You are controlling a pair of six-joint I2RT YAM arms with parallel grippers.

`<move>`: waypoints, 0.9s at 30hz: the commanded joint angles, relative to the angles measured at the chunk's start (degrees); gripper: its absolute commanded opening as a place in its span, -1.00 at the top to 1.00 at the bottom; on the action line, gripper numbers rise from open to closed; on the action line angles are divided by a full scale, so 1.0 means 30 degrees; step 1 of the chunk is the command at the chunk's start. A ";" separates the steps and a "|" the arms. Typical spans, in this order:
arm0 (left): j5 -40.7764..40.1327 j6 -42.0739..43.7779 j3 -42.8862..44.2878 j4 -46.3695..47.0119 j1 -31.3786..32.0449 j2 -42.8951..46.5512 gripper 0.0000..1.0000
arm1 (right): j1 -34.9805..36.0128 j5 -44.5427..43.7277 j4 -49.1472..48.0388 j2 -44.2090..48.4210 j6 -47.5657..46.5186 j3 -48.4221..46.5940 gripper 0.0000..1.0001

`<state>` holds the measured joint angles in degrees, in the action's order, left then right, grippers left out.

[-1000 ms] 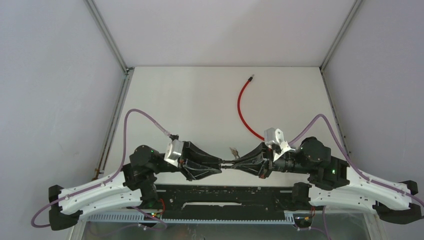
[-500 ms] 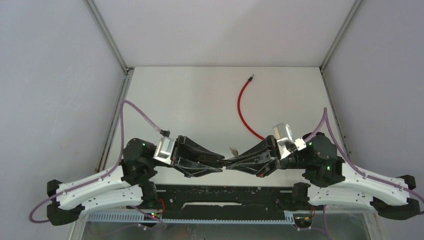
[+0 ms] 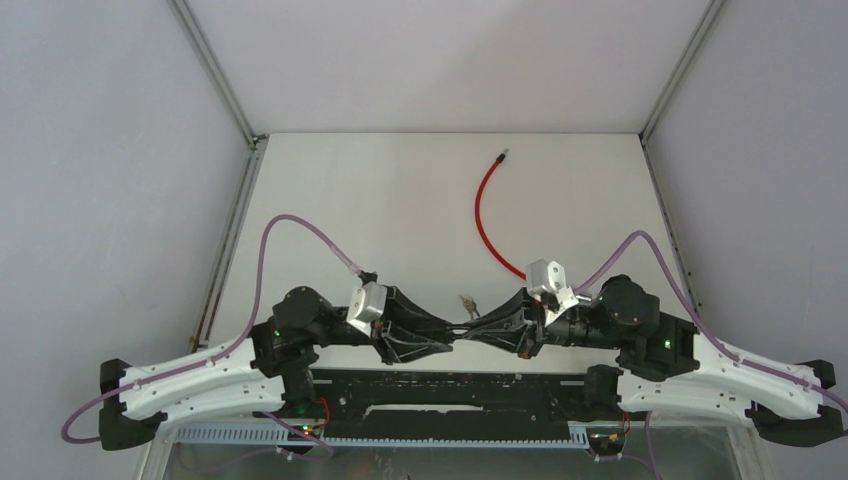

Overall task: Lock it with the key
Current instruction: Lock the lock.

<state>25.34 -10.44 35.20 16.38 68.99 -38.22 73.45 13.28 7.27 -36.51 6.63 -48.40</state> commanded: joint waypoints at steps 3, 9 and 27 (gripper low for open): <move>0.0039 0.0256 -0.0220 0.0471 0.0323 0.1009 1.00 | -0.0506 -0.1986 0.1449 0.0671 -0.0560 -0.0096 0.97; 0.0127 0.0198 -0.0140 0.0832 0.0323 0.0689 1.00 | -0.0529 -0.1252 0.1165 0.0134 -0.0338 -0.0096 0.64; 0.0396 0.0342 0.0072 0.1496 0.0323 0.0129 1.00 | -0.0674 0.0340 0.0498 -0.1227 0.0074 -0.0093 0.35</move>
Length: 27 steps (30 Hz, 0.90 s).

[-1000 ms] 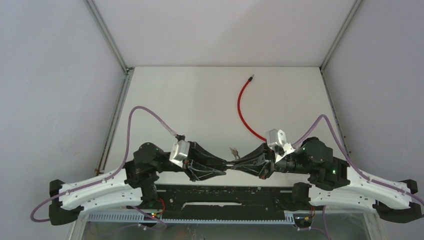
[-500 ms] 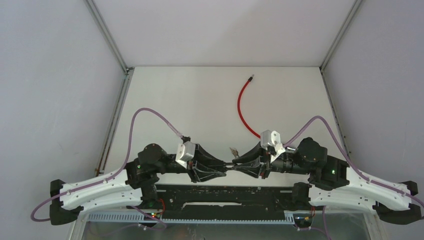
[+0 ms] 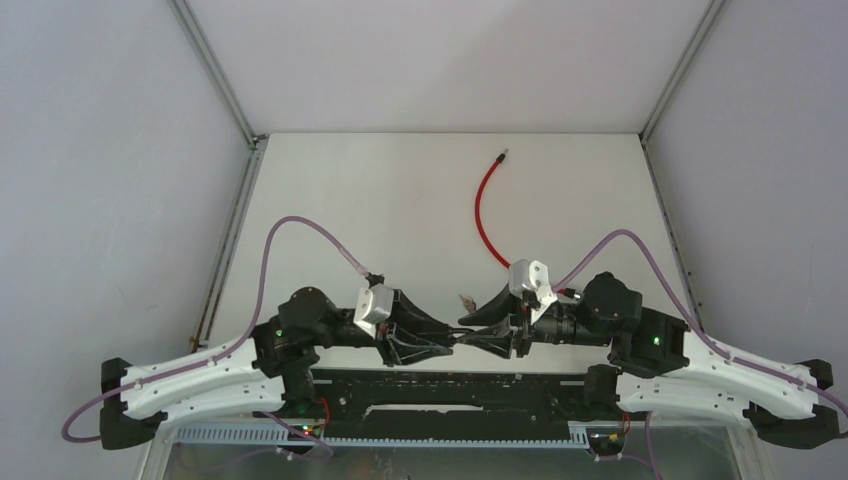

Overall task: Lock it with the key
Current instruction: Lock the lock.

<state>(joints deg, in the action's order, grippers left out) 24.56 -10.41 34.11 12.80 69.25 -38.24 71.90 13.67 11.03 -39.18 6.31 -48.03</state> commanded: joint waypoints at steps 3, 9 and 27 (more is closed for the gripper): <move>0.0734 0.0337 0.0430 0.2841 0.0236 0.0051 1.00 | -0.0173 0.0399 -0.0775 -0.0415 0.0138 -0.0220 0.45; 0.0423 0.0366 0.0252 0.2892 0.0221 0.0123 0.92 | -0.0230 0.0196 -0.0487 -0.0182 -0.0283 -0.0220 1.00; -0.3335 0.0128 -0.1628 0.1228 0.0236 0.3507 -0.70 | -0.2693 0.2293 -0.1618 0.3081 0.0616 -0.0233 1.00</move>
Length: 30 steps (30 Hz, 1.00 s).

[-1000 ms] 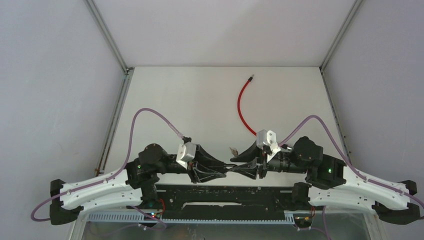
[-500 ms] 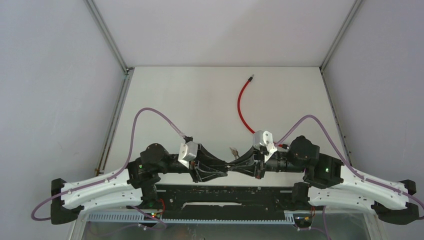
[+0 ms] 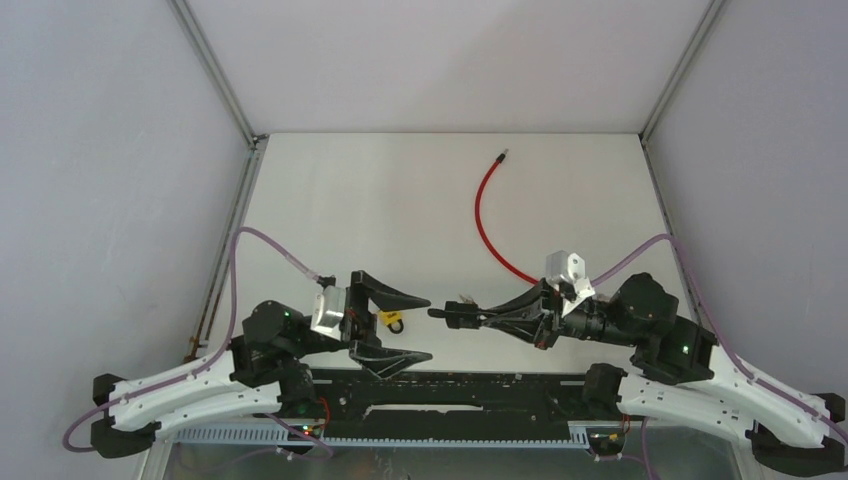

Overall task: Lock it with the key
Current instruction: Lock the lock.

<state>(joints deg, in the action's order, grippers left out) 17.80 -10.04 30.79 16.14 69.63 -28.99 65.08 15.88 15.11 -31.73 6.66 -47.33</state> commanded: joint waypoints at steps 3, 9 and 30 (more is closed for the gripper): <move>-0.1553 -0.0279 -0.0485 0.0009 0.0112 0.0581 -0.54 | -0.0670 0.2704 -0.3334 0.0603 0.0768 -0.0466 1.00; -0.1532 -0.0258 -0.0099 0.0076 0.0112 0.0145 -0.38 | -0.0721 0.4107 -0.3857 0.0317 0.0859 -0.0455 1.00; -0.0871 -0.0661 0.0023 0.0826 0.0112 -0.0414 -0.05 | -0.0740 0.3475 -0.2993 -0.0109 0.0390 -0.0453 1.00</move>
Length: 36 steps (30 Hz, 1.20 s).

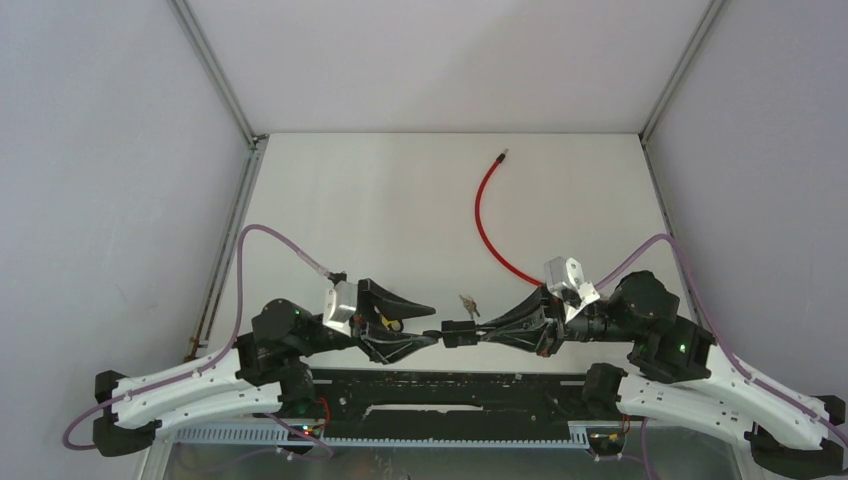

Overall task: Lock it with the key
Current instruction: Lock the lock.

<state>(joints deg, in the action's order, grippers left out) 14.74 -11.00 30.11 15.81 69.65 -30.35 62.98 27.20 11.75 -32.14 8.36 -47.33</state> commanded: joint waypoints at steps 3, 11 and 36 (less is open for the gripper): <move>0.0190 -0.0402 0.0175 0.1100 0.0105 -0.0015 -0.03 | -0.0034 -0.0335 -0.1799 -0.0107 -0.0234 -0.0439 1.00; 0.0580 -0.0532 0.0134 0.1450 0.0105 -0.0399 0.35 | -0.0044 -0.0458 -0.1852 -0.0156 -0.0280 -0.0453 1.00; 0.0932 -0.0833 0.0276 0.1893 0.0105 -0.0997 0.33 | -0.0041 -0.1729 -0.2260 0.0661 -0.0239 0.0148 1.00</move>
<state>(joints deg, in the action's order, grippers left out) 17.34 -13.52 30.11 19.16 69.65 -34.00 62.98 22.46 12.23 -31.16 7.11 -45.80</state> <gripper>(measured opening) 0.333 0.067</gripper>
